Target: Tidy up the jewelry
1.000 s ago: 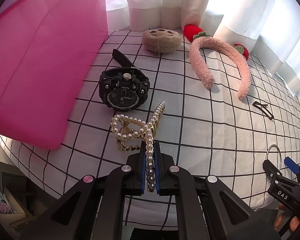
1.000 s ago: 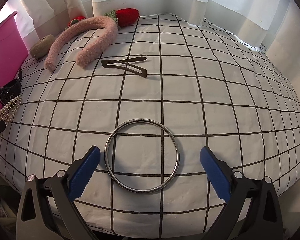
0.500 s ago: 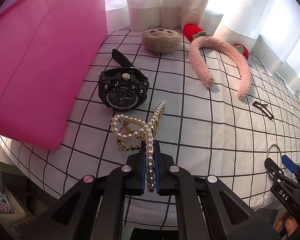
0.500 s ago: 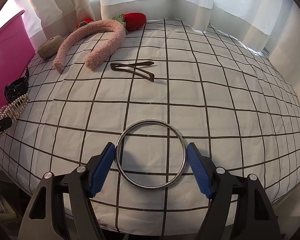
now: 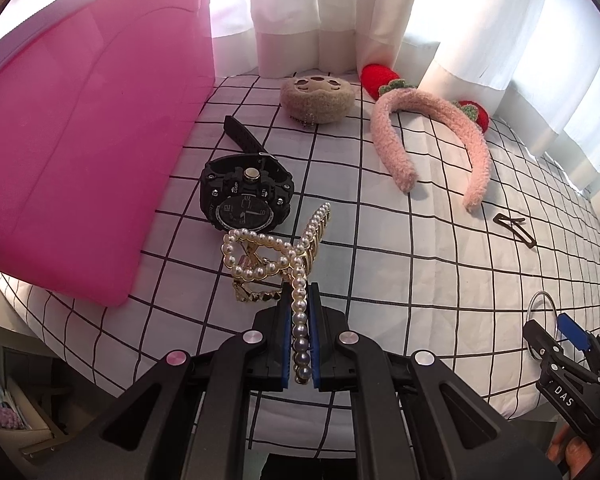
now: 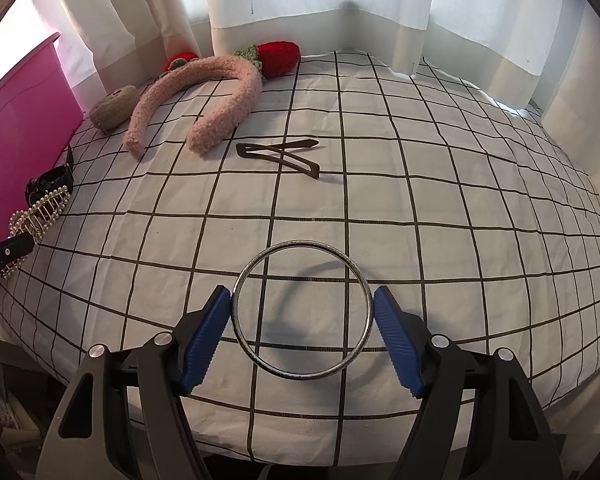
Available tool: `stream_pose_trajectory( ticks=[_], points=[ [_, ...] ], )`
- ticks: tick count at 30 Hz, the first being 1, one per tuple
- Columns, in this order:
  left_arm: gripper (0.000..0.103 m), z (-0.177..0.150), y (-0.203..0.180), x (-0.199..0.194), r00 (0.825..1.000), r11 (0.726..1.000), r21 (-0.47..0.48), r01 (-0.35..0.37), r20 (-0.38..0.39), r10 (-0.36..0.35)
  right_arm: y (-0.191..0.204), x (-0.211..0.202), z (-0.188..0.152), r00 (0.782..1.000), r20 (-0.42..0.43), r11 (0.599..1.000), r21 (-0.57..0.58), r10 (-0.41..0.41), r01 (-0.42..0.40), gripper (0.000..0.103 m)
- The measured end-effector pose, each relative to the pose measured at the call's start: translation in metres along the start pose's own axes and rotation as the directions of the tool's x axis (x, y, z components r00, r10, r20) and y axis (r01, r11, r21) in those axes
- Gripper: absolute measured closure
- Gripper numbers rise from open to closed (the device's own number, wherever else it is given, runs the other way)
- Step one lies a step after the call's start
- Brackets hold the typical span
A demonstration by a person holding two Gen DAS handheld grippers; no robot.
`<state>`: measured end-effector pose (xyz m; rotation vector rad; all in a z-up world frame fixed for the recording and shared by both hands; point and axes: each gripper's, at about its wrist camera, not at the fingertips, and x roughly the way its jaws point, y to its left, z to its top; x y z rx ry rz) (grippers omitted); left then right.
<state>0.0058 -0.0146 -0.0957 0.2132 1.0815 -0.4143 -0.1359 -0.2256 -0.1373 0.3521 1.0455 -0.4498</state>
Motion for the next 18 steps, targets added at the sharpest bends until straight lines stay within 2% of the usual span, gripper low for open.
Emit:
stream_pose_trajectory(
  ticks=[13, 18],
  points=[
    [0.095, 0.018, -0.006, -0.03, 0.998, 1.0, -0.002, 0.019, 0.063, -0.018, 0.015, -0.034, 0.028, 0.996, 0.086, 0.999, -0.047, 0.027, -0.023, 0.032],
    [0.095, 0.033, -0.006, -0.049, 0.993, 1.0, -0.005, 0.02, 0.116, -0.019, 0.026, -0.053, 0.048, 0.99, 0.131, 0.996, -0.079, 0.045, -0.035, 0.032]
  ],
)
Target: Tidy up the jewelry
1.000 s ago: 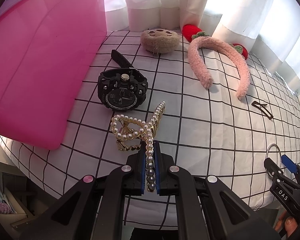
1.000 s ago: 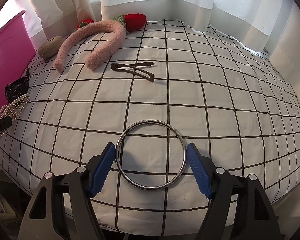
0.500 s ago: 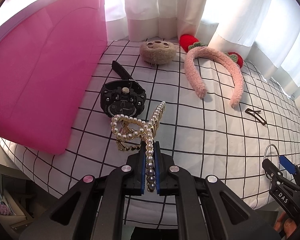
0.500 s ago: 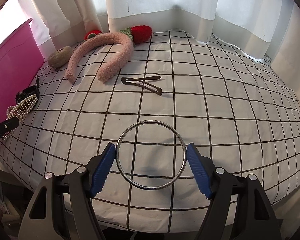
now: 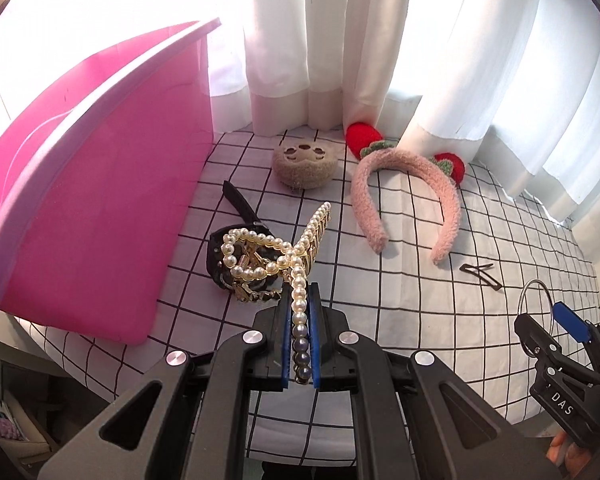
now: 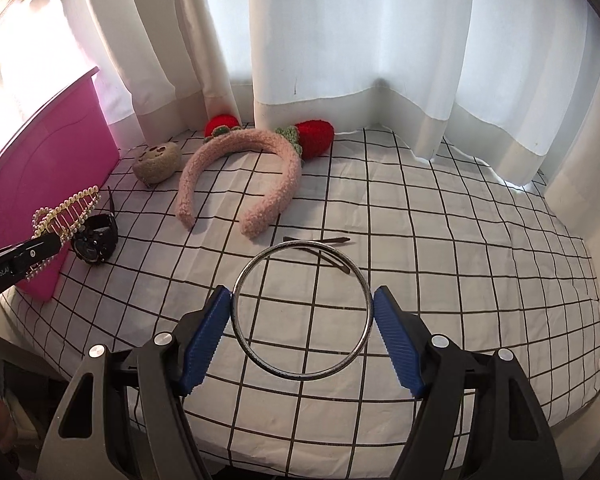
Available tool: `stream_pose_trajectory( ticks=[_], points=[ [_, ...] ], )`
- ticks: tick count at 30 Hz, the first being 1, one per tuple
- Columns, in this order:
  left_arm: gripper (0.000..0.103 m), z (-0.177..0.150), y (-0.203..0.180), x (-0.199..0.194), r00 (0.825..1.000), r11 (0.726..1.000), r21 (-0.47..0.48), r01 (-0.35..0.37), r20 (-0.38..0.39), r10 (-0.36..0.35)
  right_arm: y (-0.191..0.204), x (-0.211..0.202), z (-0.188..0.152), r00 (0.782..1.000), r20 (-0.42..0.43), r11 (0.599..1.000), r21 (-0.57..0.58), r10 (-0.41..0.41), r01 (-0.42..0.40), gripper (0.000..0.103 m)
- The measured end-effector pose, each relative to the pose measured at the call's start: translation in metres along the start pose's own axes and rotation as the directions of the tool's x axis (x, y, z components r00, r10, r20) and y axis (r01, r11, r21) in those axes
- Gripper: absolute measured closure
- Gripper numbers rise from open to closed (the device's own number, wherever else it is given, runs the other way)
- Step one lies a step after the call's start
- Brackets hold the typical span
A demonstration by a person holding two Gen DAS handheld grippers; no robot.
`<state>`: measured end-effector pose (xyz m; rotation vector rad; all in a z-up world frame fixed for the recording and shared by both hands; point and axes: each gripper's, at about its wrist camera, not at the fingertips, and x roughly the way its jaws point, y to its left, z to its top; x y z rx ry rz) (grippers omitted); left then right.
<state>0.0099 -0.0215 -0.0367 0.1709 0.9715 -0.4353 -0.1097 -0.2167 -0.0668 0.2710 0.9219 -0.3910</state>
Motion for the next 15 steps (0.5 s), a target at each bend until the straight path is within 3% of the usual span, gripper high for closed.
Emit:
stream_pose_trajectory(
  ticks=[9, 15],
  points=[
    [0.095, 0.045, 0.012, -0.038, 0.994, 0.999, -0.037, -0.002, 0.113, 0.006, 0.037, -0.028, 0.058, 0.992, 0.108, 0.996, -0.078, 0.06, -0.052, 0.032],
    [0.095, 0.077, 0.042, -0.063, 0.983, 0.995, -0.098, -0.015, 0.18, 0.033, 0.083, -0.043, 0.103, 0.975, 0.172, 0.98, -0.167, 0.141, -0.112, 0.032]
  ],
)
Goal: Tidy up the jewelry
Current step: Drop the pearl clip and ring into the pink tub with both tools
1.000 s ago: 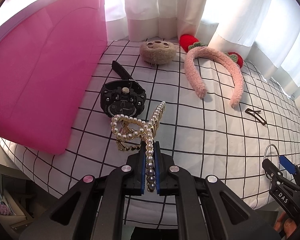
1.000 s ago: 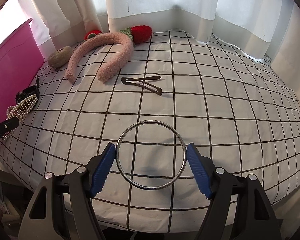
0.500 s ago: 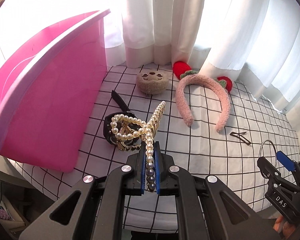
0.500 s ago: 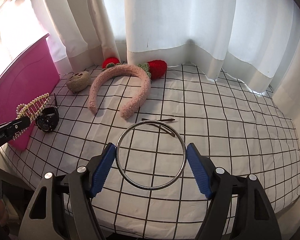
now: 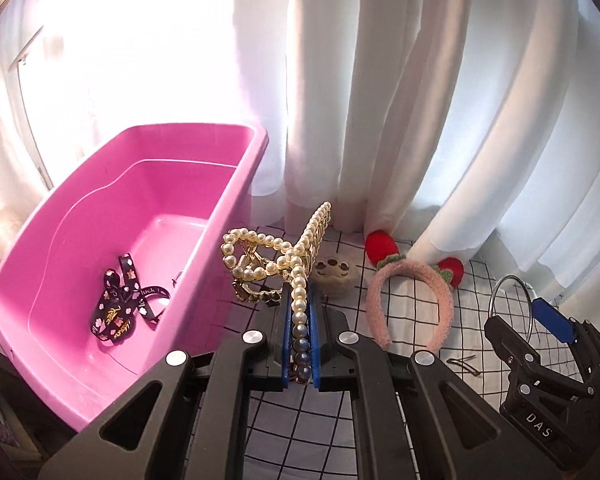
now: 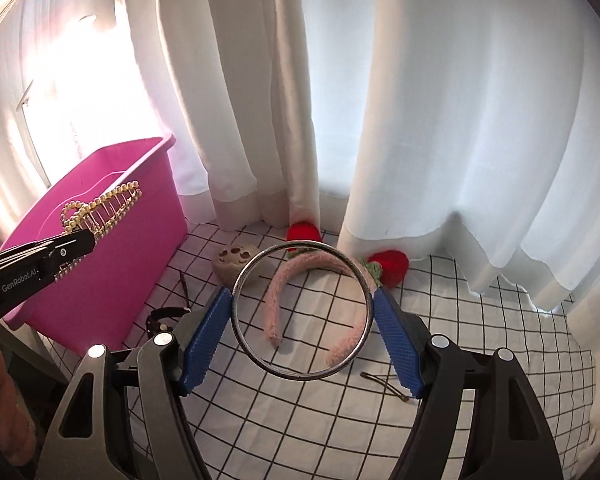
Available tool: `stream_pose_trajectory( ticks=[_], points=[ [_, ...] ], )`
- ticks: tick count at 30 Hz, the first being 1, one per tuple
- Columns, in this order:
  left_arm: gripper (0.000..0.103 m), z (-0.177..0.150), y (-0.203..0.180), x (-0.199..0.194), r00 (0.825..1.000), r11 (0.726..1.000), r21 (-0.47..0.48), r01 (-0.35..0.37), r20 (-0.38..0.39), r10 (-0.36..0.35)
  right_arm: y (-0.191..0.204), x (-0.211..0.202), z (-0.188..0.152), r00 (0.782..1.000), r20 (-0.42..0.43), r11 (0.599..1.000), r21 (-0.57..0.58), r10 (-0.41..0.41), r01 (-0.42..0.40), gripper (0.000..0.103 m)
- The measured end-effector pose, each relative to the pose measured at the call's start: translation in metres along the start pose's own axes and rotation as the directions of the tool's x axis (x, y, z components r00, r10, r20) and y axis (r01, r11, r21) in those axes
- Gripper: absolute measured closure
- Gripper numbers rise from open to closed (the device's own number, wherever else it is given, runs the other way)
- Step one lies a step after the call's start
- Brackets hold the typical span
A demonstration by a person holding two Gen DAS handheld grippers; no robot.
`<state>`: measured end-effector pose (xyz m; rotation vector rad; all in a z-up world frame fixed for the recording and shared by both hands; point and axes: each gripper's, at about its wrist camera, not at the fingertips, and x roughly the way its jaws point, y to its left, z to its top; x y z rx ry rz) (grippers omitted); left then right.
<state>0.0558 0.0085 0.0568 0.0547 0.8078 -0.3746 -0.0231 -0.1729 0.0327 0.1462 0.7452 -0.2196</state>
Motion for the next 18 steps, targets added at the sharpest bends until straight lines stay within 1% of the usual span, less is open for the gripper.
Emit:
stream_pose_trajectory(
  ticks=[5, 9, 15, 18],
  points=[
    [0.095, 0.028, 0.041, -0.011, 0.997, 0.996, -0.059, -0.064, 0.048, 0.067, 0.044, 0.007, 0.045, 0.995, 0.048, 0.993, -0.079, 0.093, -0.089, 0.032],
    [0.095, 0.043, 0.085, -0.014, 0.989, 0.985, -0.114, -0.13, 0.057, 0.137, 0.09, 0.018, 0.076, 0.981, 0.058, 0.973, -0.155, 0.183, -0.172, 0.032],
    [0.095, 0.052, 0.154, -0.003, 0.975, 0.959, -0.179, -0.221, -0.005, 0.224, 0.167, 0.048, 0.109, 0.952, 0.011, 0.92, -0.259, 0.307, -0.294, 0.032],
    [0.095, 0.053, 0.184, 0.009, 0.969, 0.947, -0.208, -0.245, -0.06, 0.238, 0.2, 0.071, 0.117, 0.936, -0.052, 0.894, -0.282, 0.348, -0.348, 0.032]
  ],
)
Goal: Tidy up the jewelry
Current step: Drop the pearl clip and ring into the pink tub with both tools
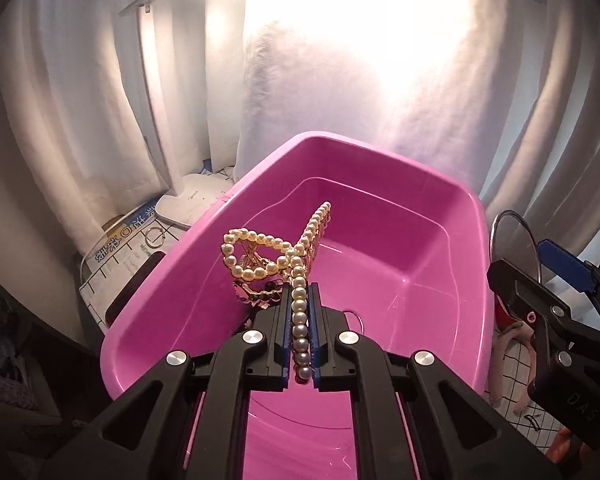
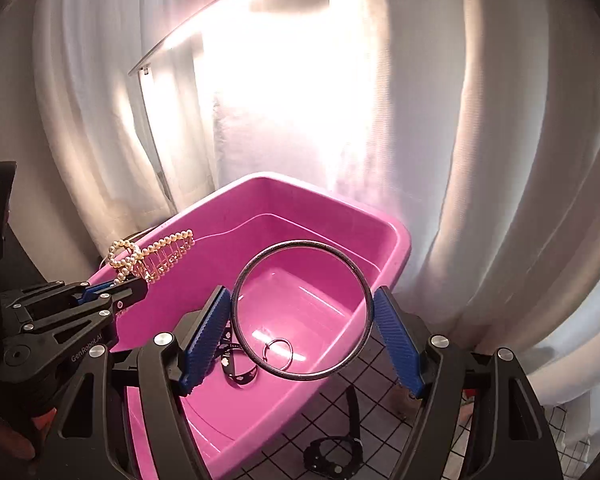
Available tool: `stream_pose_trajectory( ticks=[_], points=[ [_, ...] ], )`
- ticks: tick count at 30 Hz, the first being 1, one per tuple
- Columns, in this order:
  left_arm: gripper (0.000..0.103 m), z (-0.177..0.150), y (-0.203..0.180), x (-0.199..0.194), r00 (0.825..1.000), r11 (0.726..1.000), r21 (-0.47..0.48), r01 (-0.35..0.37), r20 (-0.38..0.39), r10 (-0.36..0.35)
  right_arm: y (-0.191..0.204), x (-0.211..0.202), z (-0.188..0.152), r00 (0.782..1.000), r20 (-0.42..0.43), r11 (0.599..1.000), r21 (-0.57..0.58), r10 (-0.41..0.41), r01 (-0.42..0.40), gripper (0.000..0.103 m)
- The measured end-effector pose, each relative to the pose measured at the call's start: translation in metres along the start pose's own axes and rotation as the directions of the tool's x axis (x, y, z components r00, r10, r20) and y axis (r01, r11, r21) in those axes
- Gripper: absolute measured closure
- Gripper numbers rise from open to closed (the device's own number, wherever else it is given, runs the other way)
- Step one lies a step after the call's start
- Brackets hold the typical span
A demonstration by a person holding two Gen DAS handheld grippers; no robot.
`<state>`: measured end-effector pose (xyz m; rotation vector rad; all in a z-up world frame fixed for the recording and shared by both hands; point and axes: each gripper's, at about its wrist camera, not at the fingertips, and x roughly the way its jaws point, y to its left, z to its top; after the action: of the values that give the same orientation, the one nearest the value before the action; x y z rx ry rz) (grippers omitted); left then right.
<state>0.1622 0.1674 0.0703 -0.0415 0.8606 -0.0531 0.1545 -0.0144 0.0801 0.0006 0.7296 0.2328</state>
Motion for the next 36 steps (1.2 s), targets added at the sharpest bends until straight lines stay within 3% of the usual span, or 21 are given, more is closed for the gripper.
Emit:
stream_pose_trajectory(
  ticks=[4, 13, 16, 18, 22, 36],
  points=[
    [0.095, 0.0, 0.021, 0.027, 0.995, 0.999, -0.033, -0.008, -0.1, 0.004, 0.015, 0.042, 0.014, 0.994, -0.101, 0.999, -0.003, 0.048, -0.048, 0.032],
    [0.094, -0.003, 0.04, 0.068, 0.962, 0.999, -0.052, -0.016, -0.274, 0.001, 0.028, 0.093, 0.017, 0.959, -0.279, 0.999, 0.003, 0.049, -0.05, 0.032],
    [0.088, 0.0, 0.042, 0.069, 0.961, 0.999, -0.053, -0.012, -0.275, -0.003, 0.028, 0.102, 0.018, 0.952, -0.303, 0.999, 0.012, 0.041, -0.039, 0.032],
    [0.062, 0.003, 0.045, 0.068, 0.965, 0.998, -0.061, -0.012, -0.263, -0.004, 0.029, 0.105, 0.017, 0.95, -0.309, 0.999, 0.014, 0.037, -0.034, 0.031],
    [0.041, 0.009, 0.046, 0.061, 0.974, 0.998, -0.046, -0.033, -0.225, 0.021, 0.025, 0.102, 0.021, 0.956, -0.292, 1.0, 0.018, 0.01, -0.005, 0.031],
    [0.037, 0.011, 0.04, 0.04, 0.982, 0.998, -0.025, -0.06, -0.179, 0.055, 0.014, 0.048, 0.027, 0.985, -0.167, 0.997, 0.075, 0.029, -0.016, 0.031]
  ],
)
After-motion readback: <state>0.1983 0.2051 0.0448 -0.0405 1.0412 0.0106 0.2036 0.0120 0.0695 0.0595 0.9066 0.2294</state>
